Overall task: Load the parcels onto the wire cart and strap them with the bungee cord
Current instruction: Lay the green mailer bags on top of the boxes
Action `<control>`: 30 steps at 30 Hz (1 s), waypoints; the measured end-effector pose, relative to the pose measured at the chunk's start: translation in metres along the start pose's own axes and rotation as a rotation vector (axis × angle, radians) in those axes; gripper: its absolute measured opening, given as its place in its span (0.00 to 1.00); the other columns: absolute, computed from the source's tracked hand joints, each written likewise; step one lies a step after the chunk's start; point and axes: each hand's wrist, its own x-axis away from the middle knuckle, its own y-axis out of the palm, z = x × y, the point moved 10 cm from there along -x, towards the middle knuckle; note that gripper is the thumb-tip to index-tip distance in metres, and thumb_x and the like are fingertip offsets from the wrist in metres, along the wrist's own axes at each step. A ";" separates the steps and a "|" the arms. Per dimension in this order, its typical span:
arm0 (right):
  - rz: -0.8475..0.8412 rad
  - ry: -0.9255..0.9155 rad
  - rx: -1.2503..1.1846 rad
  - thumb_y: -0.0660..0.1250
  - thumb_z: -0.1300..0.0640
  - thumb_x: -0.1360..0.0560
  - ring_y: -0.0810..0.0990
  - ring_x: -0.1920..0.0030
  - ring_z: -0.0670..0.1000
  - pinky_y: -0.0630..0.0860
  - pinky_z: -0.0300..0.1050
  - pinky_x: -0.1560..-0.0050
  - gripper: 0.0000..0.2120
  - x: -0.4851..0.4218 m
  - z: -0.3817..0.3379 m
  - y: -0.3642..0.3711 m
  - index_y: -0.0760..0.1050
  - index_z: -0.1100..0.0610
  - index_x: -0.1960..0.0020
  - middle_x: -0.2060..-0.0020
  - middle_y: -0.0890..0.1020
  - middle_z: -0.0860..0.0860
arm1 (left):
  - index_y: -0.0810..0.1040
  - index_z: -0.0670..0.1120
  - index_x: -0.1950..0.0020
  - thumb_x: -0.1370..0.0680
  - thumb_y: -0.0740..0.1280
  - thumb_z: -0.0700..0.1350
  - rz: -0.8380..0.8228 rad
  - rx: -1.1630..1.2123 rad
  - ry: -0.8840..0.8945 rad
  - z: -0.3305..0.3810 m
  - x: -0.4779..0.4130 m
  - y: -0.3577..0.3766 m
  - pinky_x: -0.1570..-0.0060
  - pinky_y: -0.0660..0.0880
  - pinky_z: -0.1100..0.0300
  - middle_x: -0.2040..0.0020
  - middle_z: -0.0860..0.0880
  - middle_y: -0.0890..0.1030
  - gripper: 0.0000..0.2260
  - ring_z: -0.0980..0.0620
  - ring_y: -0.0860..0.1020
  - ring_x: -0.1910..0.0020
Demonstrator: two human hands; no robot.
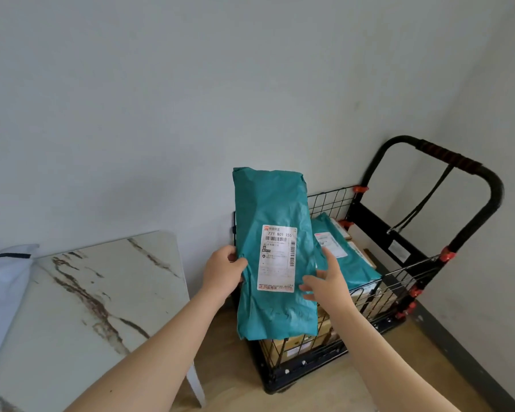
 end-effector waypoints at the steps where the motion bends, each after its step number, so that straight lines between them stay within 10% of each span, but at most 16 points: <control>1: 0.007 -0.004 -0.024 0.64 0.67 0.25 0.81 0.57 0.54 0.81 0.48 0.55 0.37 -0.006 0.000 -0.007 0.53 0.43 0.25 0.44 0.75 0.55 | 0.76 0.51 0.58 0.24 0.64 0.39 -0.007 -0.002 -0.001 0.003 -0.005 0.010 0.54 0.80 0.45 0.57 0.49 0.81 0.07 0.47 0.82 0.57; 17: 0.113 0.047 0.186 0.63 0.64 0.23 0.72 0.64 0.42 0.77 0.52 0.46 0.28 -0.169 -0.023 -0.107 0.62 0.47 0.27 0.30 0.69 0.53 | 0.76 0.43 0.53 0.25 0.66 0.37 -0.188 0.036 -0.106 0.025 -0.159 0.185 0.57 0.81 0.56 0.54 0.46 0.80 0.03 0.49 0.81 0.57; 23: 0.089 0.143 0.272 0.62 0.65 0.23 0.73 0.39 0.53 0.72 0.47 0.43 0.20 -0.237 0.001 -0.111 0.72 0.54 0.33 0.33 0.72 0.53 | 0.75 0.43 0.56 0.25 0.67 0.39 -0.252 -0.108 -0.159 0.005 -0.208 0.219 0.60 0.81 0.59 0.58 0.46 0.79 0.02 0.49 0.80 0.58; 30: 0.084 0.218 0.349 0.60 0.65 0.24 0.80 0.55 0.53 0.77 0.46 0.62 0.18 -0.294 0.034 -0.126 0.74 0.53 0.37 0.42 0.77 0.51 | 0.75 0.40 0.54 0.25 0.68 0.41 -0.300 -0.193 -0.289 -0.028 -0.232 0.261 0.58 0.81 0.55 0.54 0.44 0.80 0.05 0.46 0.81 0.54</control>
